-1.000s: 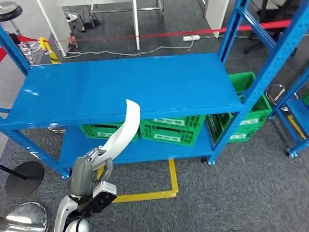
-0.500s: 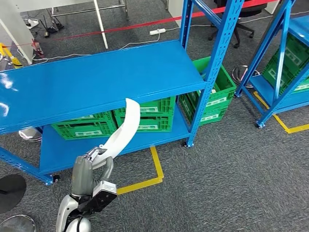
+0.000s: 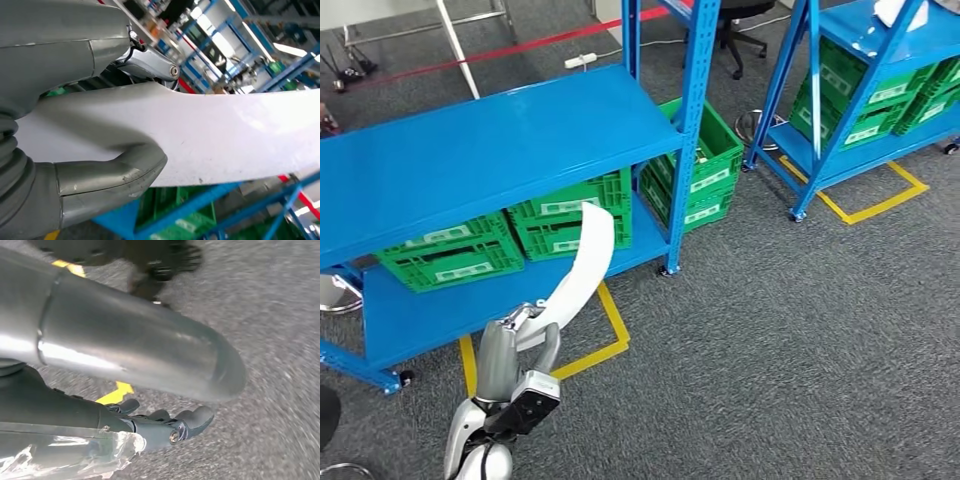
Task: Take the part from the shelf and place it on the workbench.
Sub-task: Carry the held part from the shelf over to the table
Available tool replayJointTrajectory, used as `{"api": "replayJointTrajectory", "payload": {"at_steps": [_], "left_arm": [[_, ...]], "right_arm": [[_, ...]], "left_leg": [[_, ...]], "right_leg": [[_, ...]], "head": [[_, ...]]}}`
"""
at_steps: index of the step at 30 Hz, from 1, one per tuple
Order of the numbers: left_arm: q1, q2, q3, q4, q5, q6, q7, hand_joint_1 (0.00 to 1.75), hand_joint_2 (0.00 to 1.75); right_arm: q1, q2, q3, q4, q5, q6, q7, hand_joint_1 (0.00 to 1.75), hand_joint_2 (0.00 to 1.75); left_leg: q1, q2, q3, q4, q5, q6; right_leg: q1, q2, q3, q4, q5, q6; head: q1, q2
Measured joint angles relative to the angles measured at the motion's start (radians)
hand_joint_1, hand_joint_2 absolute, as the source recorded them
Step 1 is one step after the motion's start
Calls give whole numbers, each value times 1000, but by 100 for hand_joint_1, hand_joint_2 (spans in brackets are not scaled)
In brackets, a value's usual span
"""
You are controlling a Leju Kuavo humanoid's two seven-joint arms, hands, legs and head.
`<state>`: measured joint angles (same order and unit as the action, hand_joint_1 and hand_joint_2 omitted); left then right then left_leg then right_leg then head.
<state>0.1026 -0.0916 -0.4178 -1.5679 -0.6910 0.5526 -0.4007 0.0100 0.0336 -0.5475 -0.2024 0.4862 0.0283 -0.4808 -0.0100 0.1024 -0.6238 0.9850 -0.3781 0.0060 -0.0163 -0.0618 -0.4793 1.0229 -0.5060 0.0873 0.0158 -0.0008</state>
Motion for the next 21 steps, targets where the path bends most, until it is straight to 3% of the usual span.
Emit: {"api": "replayJointTrajectory", "payload": {"at_steps": [1,2,3,4,5,7,8,9,10,11,13,15,16,18,19,20,21], "left_arm": [[-2,-1,0,2,1,-10,0,145,175],[-5,-2,-1,5,1,-19,1,145,175],[-7,-3,-1,9,1,-27,3,145,175],[-8,-3,-2,12,2,-35,6,145,175],[-8,-3,-2,15,3,-41,9,145,175],[-8,-2,-1,20,6,-49,14,145,175],[-9,-1,-1,23,7,-52,15,145,175],[-9,-1,-1,25,7,-55,15,145,175],[-9,-1,-1,28,8,-58,15,145,175],[-10,-2,-1,30,8,-60,15,145,175],[-14,-2,0,33,10,-61,15,145,175],[-18,-3,0,34,10,-61,15,145,175],[-19,-3,0,35,10,-62,15,145,175],[-22,-4,0,38,10,-64,15,145,175],[-23,-5,0,40,10,-65,15,145,175],[-24,-7,0,42,10,-66,15,145,175],[-25,-8,0,44,10,-66,15,145,175]], "right_arm": [[-1,1,-4,-1,2,0,-1,0,0],[1,2,-9,-1,5,0,-1,0,0],[5,4,-14,-1,7,0,-1,0,0],[8,6,-19,-1,9,-1,0,0,0],[9,8,-23,-1,10,-2,1,0,0],[6,9,-32,-1,12,-3,1,0,0],[6,10,-35,-1,13,-4,1,0,0],[6,10,-37,-1,13,-4,1,0,0],[8,10,-39,-1,13,-4,1,0,0],[9,10,-40,-1,14,-4,1,0,0],[9,12,-43,-1,14,-4,1,0,0],[8,14,-46,-1,14,-4,1,0,0],[9,14,-47,-2,14,-4,1,0,0],[15,14,-52,-2,14,-3,0,0,0],[18,15,-54,-2,14,-2,0,0,0],[21,16,-56,-2,14,-1,0,0,0],[21,16,-56,-1,14,-1,1,0,0]], "left_leg": [[0,11,-2,3,6,-4],[1,20,-3,4,13,-9],[4,14,-5,7,9,-16],[8,-7,-9,20,-13,-23],[10,-35,-18,51,-54,-31],[12,-84,-45,164,-163,-38],[12,-92,-57,227,-199,-38],[11,-96,-59,270,-211,-35],[11,-98,-46,282,-201,-31],[10,-101,-18,259,-177,-26],[9,-137,80,129,-134,-11],[9,-176,159,7,-133,-2],[8,-183,173,-21,-138,1],[7,-162,166,-29,-127,8],[8,-149,158,-29,-117,15],[9,-136,147,-31,-106,22],[10,-122,135,-32,-95,26]], "right_leg": [[3,1,13,-31,-16,-10],[5,9,7,-37,-17,-24],[5,18,-4,-34,-10,-33],[4,26,-15,-32,0,-42],[3,35,-26,-32,12,-51],[2,56,-53,-32,40,-61],[3,69,-68,-31,54,-63],[4,81,-85,-30,67,-64],[5,94,-102,-29,80,-63],[5,107,-118,-29,92,-61],[6,133,-143,-28,115,-54],[6,156,-161,-27,139,-45],[5,166,-167,-30,150,-39],[2,180,-175,-36,169,-26],[2,167,-184,-28,158,-22],[2,143,-198,-4,126,-19],[3,113,-214,41,77,-16]], "head": [[0,0],[-1,0],[-1,0],[-2,0],[-2,0],[-3,0],[-4,0],[-4,0],[-4,0],[-4,0],[-4,0],[-3,0],[-3,0],[-3,0],[-2,0],[0,0],[2,0]]}}
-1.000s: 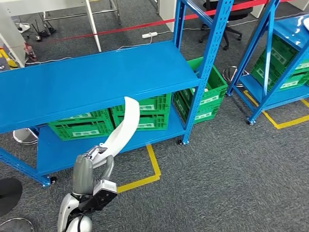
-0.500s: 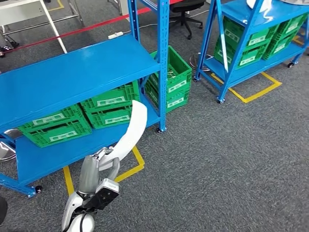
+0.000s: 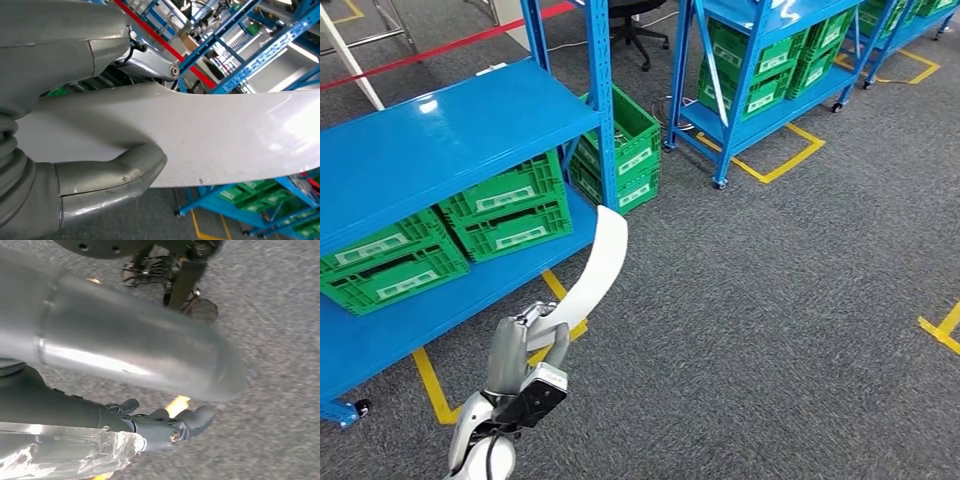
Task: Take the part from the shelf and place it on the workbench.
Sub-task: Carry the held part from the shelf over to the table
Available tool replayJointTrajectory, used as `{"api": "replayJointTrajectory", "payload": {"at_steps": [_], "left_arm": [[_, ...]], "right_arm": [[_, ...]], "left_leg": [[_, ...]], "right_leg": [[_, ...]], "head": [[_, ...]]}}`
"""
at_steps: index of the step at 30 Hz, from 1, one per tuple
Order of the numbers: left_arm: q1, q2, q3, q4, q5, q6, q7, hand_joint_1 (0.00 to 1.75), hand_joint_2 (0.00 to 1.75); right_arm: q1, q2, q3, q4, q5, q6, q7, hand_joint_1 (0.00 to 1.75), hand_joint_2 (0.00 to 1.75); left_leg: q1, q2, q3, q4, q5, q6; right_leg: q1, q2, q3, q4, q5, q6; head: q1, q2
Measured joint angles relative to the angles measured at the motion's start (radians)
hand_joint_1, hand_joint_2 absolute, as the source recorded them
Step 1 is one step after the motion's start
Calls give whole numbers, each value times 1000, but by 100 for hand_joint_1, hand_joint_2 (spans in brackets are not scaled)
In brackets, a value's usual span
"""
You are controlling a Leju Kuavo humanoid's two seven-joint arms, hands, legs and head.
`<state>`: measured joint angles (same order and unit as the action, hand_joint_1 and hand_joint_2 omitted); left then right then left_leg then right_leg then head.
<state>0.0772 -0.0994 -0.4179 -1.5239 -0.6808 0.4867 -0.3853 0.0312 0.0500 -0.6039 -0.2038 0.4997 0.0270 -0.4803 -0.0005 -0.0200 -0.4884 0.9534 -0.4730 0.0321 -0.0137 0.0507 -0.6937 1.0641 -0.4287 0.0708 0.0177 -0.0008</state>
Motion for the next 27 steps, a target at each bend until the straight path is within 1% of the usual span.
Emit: {"api": "replayJointTrajectory", "payload": {"at_steps": [1,2,3,4,5,6,7,8,9,10,11,12,13,14,15,16,17,18,19,20,21,22,23,24,25,26,27], "left_arm": [[0,-1,0,2,0,-1,0,145,175],[0,-1,1,4,0,-1,0,145,175],[0,-1,2,6,0,-3,0,145,175],[0,-1,2,9,0,-5,0,145,175],[0,-1,3,11,1,-7,-1,145,175],[0,-1,3,13,2,-8,-1,145,175],[0,-1,4,15,2,-10,-2,145,175],[0,-1,4,16,3,-10,-3,145,175],[0,-2,5,16,4,-11,-3,145,175],[-1,-2,6,16,4,-12,-4,145,175],[-1,-2,6,16,4,-12,-5,145,175],[-2,-3,6,16,4,-13,-6,145,175],[-1,-2,6,17,5,-13,-6,145,175],[0,-2,7,17,6,-14,-6,145,175],[2,-2,7,17,7,-16,-6,145,175],[4,-2,9,18,9,-18,-6,145,175],[6,-1,10,18,11,-21,-6,145,175],[9,-1,12,18,14,-25,-7,145,175],[11,0,13,18,16,-27,-7,145,175],[12,0,13,18,16,-29,-7,145,175],[12,1,13,18,17,-30,-8,145,175],[12,1,13,18,18,-30,-8,145,175],[12,1,14,18,18,-30,-9,145,175],[12,1,14,18,18,-30,-10,145,175],[11,1,14,18,18,-31,-11,145,175],[11,1,14,18,18,-31,-12,145,175],[11,1,15,18,18,-31,-12,145,175]], "right_arm": [[-2,1,-1,0,0,0,0,0,0],[-6,1,-2,0,1,1,0,0,0],[-9,1,-3,0,2,2,0,0,0],[-10,1,-5,0,3,2,0,0,0],[-10,1,-7,0,5,3,0,0,0],[-10,1,-8,0,7,4,0,0,0],[-10,1,-8,0,9,4,1,0,0],[-12,2,-9,-1,11,4,1,0,0],[-16,2,-10,-3,13,5,1,0,0],[-19,3,-11,-5,15,6,1,0,0],[-20,4,-13,-6,16,6,1,0,0],[-19,4,-14,-7,17,6,0,0,0],[-16,4,-16,-7,18,7,0,0,0],[-13,5,-18,-7,19,7,0,0,0],[-11,5,-21,-7,20,7,0,0,0],[-12,6,-25,-7,21,8,-1,0,0],[-14,6,-28,-8,22,8,-1,0,0],[-15,6,-30,-8,23,8,-2,0,0],[-14,6,-32,-8,24,8,-2,0,0],[-12,6,-33,-8,24,9,-2,0,0],[-10,6,-34,-8,24,9,-2,0,0],[-9,7,-35,-8,24,9,-2,0,0],[-9,8,-36,-8,25,10,-2,0,0],[-11,10,-37,-8,25,10,-2,0,0],[-12,12,-38,-8,25,10,-2,0,0],[-12,12,-39,-8,25,10,-2,0,0],[-10,12,-40,-9,24,10,-2,0,0]], "left_leg": [[-1,12,-13,0,11,3],[-2,27,-28,1,22,3],[-3,42,-44,3,34,2],[-3,57,-61,5,46,1],[-3,71,-77,7,56,-2],[-3,82,-94,11,66,-5],[-4,92,-107,16,74,-10],[-6,101,-118,21,81,-15],[-10,110,-124,26,87,-20],[-12,120,-125,28,94,-24],[-13,130,-125,29,100,-28],[-12,141,-123,28,106,-31],[-9,143,-125,29,107,-36],[-7,128,-131,45,86,-43],[-5,103,-144,79,48,-49],[-4,73,-164,134,-3,-53],[-3,48,-186,203,-55,-55],[-4,35,-204,265,-87,-53],[-5,28,-208,303,-97,-50],[-6,25,-195,306,-88,-44],[-8,19,-162,270,-65,-37],[-11,6,-116,205,-37,-27],[-13,-17,-68,131,-18,-16],[-14,-39,-31,70,-6,-9],[-14,-55,-10,31,-3,-5],[-14,-59,-3,14,-5,-5],[-12,-51,-5,8,-3,-6]], "right_leg": [[1,-26,-19,63,-56,4],[0,-38,-34,133,-98,8],[0,-44,-39,192,-115,12],[-1,-46,-32,227,-106,15],[-1,-48,-10,231,-78,18],[-2,-54,30,202,-46,20],[-3,-68,81,146,-30,22],[-2,-89,138,75,-38,25],[0,-106,186,8,-56,19],[2,-117,215,-42,-78,11],[6,-117,226,-68,-90,0],[7,-109,221,-74,-88,-16],[7,-101,213,-74,-83,-26],[7,-92,203,-73,-75,-35],[7,-83,191,-73,-65,-44],[6,-73,179,-73,-53,-51],[7,-61,164,-72,-40,-56],[9,-48,150,-72,-27,-58],[11,-34,137,-71,-16,-59],[13,-19,124,-70,-5,-60],[15,-5,113,-70,4,-59],[16,8,106,-70,11,-58],[18,21,99,-69,18,-55],[18,32,93,-69,25,-53],[18,43,87,-68,32,-49],[17,54,80,-68,39,-43],[17,64,74,-69,46,-37]], "head": [[3,0],[3,0],[3,0],[3,0],[3,0],[3,0],[3,0],[4,0],[2,0],[-1,0],[-4,0],[-8,0],[-9,0],[-10,0],[-9,0],[-10,0],[-11,0],[-11,0],[-11,0],[-11,0],[-11,0],[-11,0],[-10,0],[-11,0],[-11,0],[-10,0],[-11,0]]}}
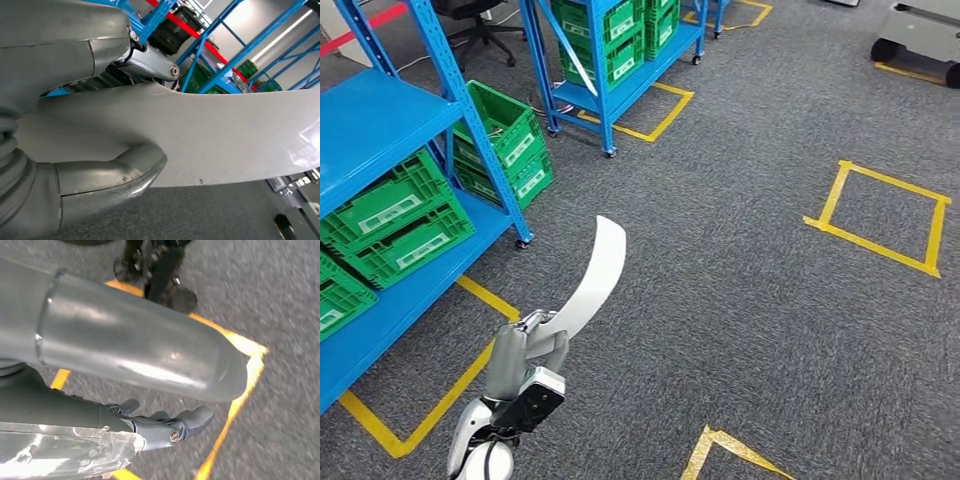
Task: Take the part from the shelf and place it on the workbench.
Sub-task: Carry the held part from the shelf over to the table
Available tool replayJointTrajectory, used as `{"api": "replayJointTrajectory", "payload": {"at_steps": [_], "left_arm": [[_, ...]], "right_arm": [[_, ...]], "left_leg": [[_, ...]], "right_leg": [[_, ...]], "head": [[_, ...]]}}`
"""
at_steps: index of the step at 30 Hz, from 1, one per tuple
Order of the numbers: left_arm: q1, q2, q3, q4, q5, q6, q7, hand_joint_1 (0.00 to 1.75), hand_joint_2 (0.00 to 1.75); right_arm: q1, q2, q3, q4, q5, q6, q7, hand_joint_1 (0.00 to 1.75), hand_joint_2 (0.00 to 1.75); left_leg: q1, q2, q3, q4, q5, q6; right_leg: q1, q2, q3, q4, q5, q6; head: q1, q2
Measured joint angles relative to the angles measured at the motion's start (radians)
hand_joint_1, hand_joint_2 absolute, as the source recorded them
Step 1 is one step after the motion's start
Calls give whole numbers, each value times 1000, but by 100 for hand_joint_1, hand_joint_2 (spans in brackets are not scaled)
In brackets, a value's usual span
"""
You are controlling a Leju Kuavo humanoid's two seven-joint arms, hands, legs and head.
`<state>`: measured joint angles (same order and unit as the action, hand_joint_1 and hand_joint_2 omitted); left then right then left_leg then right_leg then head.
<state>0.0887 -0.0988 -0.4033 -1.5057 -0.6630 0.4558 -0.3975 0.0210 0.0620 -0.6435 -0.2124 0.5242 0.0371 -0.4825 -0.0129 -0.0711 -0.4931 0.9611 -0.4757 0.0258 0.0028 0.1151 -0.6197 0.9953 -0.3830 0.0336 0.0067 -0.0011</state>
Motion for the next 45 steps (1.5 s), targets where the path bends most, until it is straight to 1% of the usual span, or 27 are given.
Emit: {"api": "replayJointTrajectory", "payload": {"at_steps": [1,3,5,6,7,8,9,12,14,16,18,21,22,23,24,25,27,29,31,33,34,36,38,39,40,43,45], "left_arm": [[-1,-1,0,0,0,0,0,145,175],[-1,-3,0,0,0,-2,-1,145,175],[2,-3,2,0,2,-4,-1,145,175],[4,-3,2,0,5,-5,-1,145,175],[5,-3,3,1,8,-8,-1,145,175],[5,-3,4,1,13,-12,-2,145,175],[5,-3,4,2,20,-17,-3,145,175],[3,-3,5,2,47,-32,-8,145,175],[1,-4,6,4,58,-37,-15,145,175],[-3,-5,6,6,63,-38,-22,145,175],[-7,-7,6,8,67,-38,-28,145,175],[-13,-9,7,12,70,-39,-35,145,175],[-14,-9,8,14,71,-40,-37,145,175],[-13,-8,10,16,72,-40,-39,145,175],[-13,-8,12,18,73,-40,-40,145,175],[-13,-7,16,19,75,-41,-42,145,175],[-14,-7,22,19,78,-41,-43,145,175],[-16,-8,25,19,78,-41,-44,145,175],[-16,-8,27,19,78,-43,-45,145,175],[-18,-11,30,19,79,-48,-46,145,175],[-18,-12,31,19,80,-51,-48,145,175],[-18,-13,34,21,80,-57,-53,145,175],[-17,-13,36,23,80,-60,-57,145,175],[-18,-14,37,25,81,-61,-59,145,175],[-19,-15,38,26,81,-62,-60,145,175],[-26,-21,40,30,81,-69,-64,145,175],[-31,-23,40,34,81,-72,-69,145,175]], "right_arm": [[3,-1,-1,0,0,0,0,0,0],[8,-2,-2,0,0,0,0,0,0],[5,-1,-3,0,0,0,0,0,0],[3,-1,-4,0,1,0,0,0,0],[2,-1,-6,0,1,0,0,0,0],[3,-1,-9,0,1,0,0,0,0],[5,-1,-12,0,2,0,0,0,0],[5,1,-18,0,3,0,0,0,0],[3,3,-23,-1,5,-1,-1,0,0],[5,4,-33,-1,5,-5,-1,0,0],[8,6,-42,-3,3,-7,-2,0,0],[5,8,-55,-6,-3,-6,-4,0,0],[4,9,-61,-7,-5,-6,-3,0,0],[6,12,-67,-7,-6,-7,-2,0,0],[7,16,-72,-7,-6,-7,-2,0,0],[9,19,-77,-7,-6,-8,-1,0,0],[11,27,-85,-8,-6,-10,0,0,0],[10,30,-90,-10,-6,-11,0,0,0],[14,32,-94,-11,-6,-12,0,0,0],[21,36,-98,-12,-6,-15,0,0,0],[21,37,-101,-12,-6,-17,0,0,0],[16,41,-109,-14,-6,-20,0,0,0],[14,45,-116,-18,-7,-23,-1,0,0],[16,47,-120,-20,-7,-24,-2,0,0],[19,49,-124,-22,-8,-25,-2,0,0],[20,54,-137,-32,-11,-29,-2,0,0],[20,60,-148,-42,-11,-30,0,0,0]], "left_leg": [[1,12,-2,-3,4,1],[6,35,-7,-8,14,7],[8,63,-15,-8,20,10],[8,78,-19,-8,23,10],[8,93,-23,-7,26,9],[9,106,-26,-7,28,7],[10,118,-29,-6,30,5],[8,149,-32,2,29,-9],[2,164,-34,8,30,-20],[4,174,-36,10,31,-30],[9,147,-47,37,5,-41],[12,86,-128,217,-96,-47],[12,80,-155,276,-118,-46],[12,77,-168,304,-119,-43],[12,75,-161,292,-101,-41],[13,69,-136,242,-68,-38],[17,32,-66,104,-8,-34],[20,3,-34,32,8,-32],[19,13,-37,26,9,-26],[19,33,-39,23,15,-13],[20,45,-39,22,18,-8],[16,71,-42,22,19,-3],[13,99,-44,22,19,-2],[12,111,-44,22,19,-2],[11,123,-43,22,19,-2],[4,153,-40,24,15,-9],[1,170,-39,26,14,-17]], "right_leg": [[0,-1,-8,3,1,5],[0,-41,-35,48,-31,14],[-4,-93,-87,173,-106,26],[-8,-104,-112,242,-139,33],[-11,-109,-124,286,-156,38],[-15,-111,-116,292,-155,42],[-18,-115,-86,256,-137,46],[-19,-161,47,51,-77,48],[-17,-173,69,8,-74,35],[-17,-153,62,11,-67,17],[-18,-135,56,10,-60,2],[-18,-104,39,10,-48,-13],[-17,-92,34,10,-45,-15],[-16,-78,30,10,-41,-14],[-16,-65,27,10,-38,-12],[-16,-51,25,10,-35,-9],[-16,-25,21,13,-30,-1],[-15,-5,10,16,-22,9],[-18,11,-3,12,-14,22],[-17,-21,-19,32,-26,32],[-15,-50,-38,70,-51,35],[-13,-99,-94,203,-124,39],[-13,-109,-131,303,-164,40],[-13,-110,-123,299,-157,39],[-12,-114,-93,254,-135,37],[-2,-171,26,57,-67,20],[4,-184,44,20,-61,8]], "head": [[0,0],[5,0],[12,0],[13,0],[13,0],[13,0],[13,0],[14,0],[13,0],[11,0],[11,0],[10,0],[10,0],[11,0],[11,0],[11,0],[10,0],[11,0],[12,0],[16,0],[19,0],[25,0],[25,0],[25,0],[26,0],[25,0],[24,0]]}}
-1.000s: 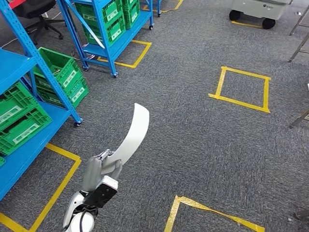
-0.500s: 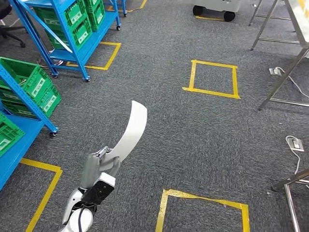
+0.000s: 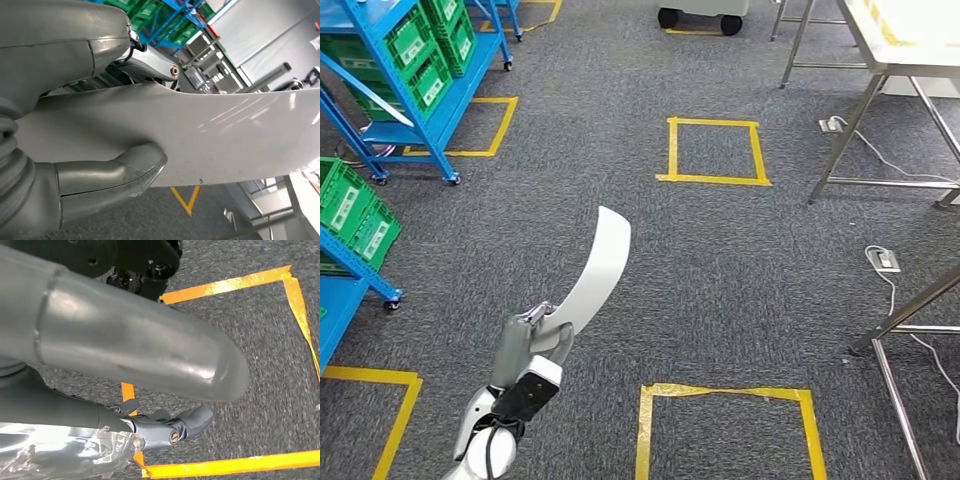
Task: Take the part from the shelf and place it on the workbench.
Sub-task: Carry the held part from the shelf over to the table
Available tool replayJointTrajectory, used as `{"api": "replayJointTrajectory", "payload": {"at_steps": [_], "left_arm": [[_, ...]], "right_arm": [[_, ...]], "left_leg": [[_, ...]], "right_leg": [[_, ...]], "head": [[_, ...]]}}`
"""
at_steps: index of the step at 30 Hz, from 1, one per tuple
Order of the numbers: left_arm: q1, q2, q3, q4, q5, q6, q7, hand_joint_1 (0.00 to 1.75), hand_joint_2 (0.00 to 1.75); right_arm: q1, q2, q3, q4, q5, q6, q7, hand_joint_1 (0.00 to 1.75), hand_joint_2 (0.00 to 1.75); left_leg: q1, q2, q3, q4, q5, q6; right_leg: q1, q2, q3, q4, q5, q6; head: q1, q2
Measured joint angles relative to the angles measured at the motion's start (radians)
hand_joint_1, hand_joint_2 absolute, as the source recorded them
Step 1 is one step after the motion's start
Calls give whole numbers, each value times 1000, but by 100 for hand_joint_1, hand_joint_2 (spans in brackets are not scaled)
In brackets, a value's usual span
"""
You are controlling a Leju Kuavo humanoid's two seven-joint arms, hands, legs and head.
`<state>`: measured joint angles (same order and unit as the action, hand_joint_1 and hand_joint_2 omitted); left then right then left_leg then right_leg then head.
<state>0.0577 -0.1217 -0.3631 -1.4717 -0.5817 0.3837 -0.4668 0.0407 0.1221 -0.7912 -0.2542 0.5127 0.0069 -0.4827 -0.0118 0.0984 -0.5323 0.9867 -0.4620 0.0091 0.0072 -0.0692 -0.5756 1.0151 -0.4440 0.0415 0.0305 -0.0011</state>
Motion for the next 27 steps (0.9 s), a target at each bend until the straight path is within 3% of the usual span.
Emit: {"api": "replayJointTrajectory", "payload": {"at_steps": [2,4,6,7,8,9,11,13,15,17,19,21,23,24,25,27], "left_arm": [[-4,-4,0,3,0,-1,-6,145,175],[-8,-7,1,5,1,-2,-9,145,175],[-8,-6,2,8,2,-2,-10,145,175],[-7,-5,3,10,2,-2,-10,145,175],[-6,-5,4,13,4,-2,-12,145,175],[-5,-4,4,15,5,-2,-17,145,175],[-6,-5,4,18,10,1,-32,145,175],[-7,-5,4,18,14,4,-49,145,175],[-7,-6,4,19,20,6,-62,145,175],[-8,-8,4,19,25,9,-73,145,175],[-11,-12,4,19,30,15,-84,145,175],[-13,-15,5,20,35,20,-94,145,175],[-12,-14,5,21,39,22,-101,145,175],[-12,-14,6,22,41,23,-103,145,175],[-12,-14,6,22,42,24,-106,145,175],[-13,-15,6,22,47,27,-113,145,175]], "right_arm": [[6,7,-12,-8,3,1,3,0,0],[11,14,-22,-17,5,2,6,0,0],[11,18,-27,-24,5,2,6,0,0],[11,19,-29,-27,6,3,6,0,0],[11,20,-32,-29,9,4,7,0,0],[13,23,-36,-31,15,5,9,0,0],[15,29,-46,-36,34,9,14,0,0],[15,36,-59,-45,53,11,17,0,0],[16,42,-73,-54,70,13,18,0,0],[23,47,-89,-63,85,18,18,0,0],[30,53,-105,-73,101,24,18,0,0],[29,60,-120,-85,117,30,18,0,0],[26,66,-131,-94,126,33,18,0,0],[26,68,-136,-96,128,34,18,0,0],[28,70,-140,-99,130,34,18,0,0],[30,71,-147,-104,135,35,18,0,0]], "left_leg": [[3,10,2,0,-3,-11],[7,-27,-12,38,-35,-23],[10,-78,-64,155,-101,-31],[11,-87,-96,223,-129,-33],[11,-92,-120,272,-142,-35],[12,-93,-129,286,-135,-35],[14,-101,-94,203,-71,-35],[23,-147,-31,67,-11,-36],[26,-184,-7,7,1,-31],[23,-172,-10,4,2,-18],[23,-149,-9,0,6,-4],[21,-121,-9,-1,6,6],[17,-89,-9,-1,5,10],[16,-75,-9,-1,4,10],[16,-62,-8,-1,3,10],[16,-40,-4,0,0,6]], "right_leg": [[-1,23,-5,-4,6,-11],[-6,45,-6,-12,14,-23],[-10,69,-7,-15,19,-30],[-10,83,-9,-15,20,-31],[-10,97,-10,-15,21,-31],[-11,111,-10,-15,22,-30],[-13,140,-10,-13,25,-26],[-15,168,-16,-8,26,-17],[-16,191,-29,-3,31,-4],[-21,206,-41,-6,37,9],[-19,169,-59,18,21,18],[-16,104,-111,125,-40,24],[-17,79,-171,259,-99,27],[-17,76,-182,289,-105,28],[-17,73,-170,276,-92,27],[-17,51,-95,151,-34,25]], "head": [[0,0],[-1,0],[-3,0],[-3,0],[-4,0],[-4,0],[-4,0],[-4,0],[-4,0],[-4,0],[2,0],[9,0],[11,0],[11,0],[11,0],[12,0]]}}
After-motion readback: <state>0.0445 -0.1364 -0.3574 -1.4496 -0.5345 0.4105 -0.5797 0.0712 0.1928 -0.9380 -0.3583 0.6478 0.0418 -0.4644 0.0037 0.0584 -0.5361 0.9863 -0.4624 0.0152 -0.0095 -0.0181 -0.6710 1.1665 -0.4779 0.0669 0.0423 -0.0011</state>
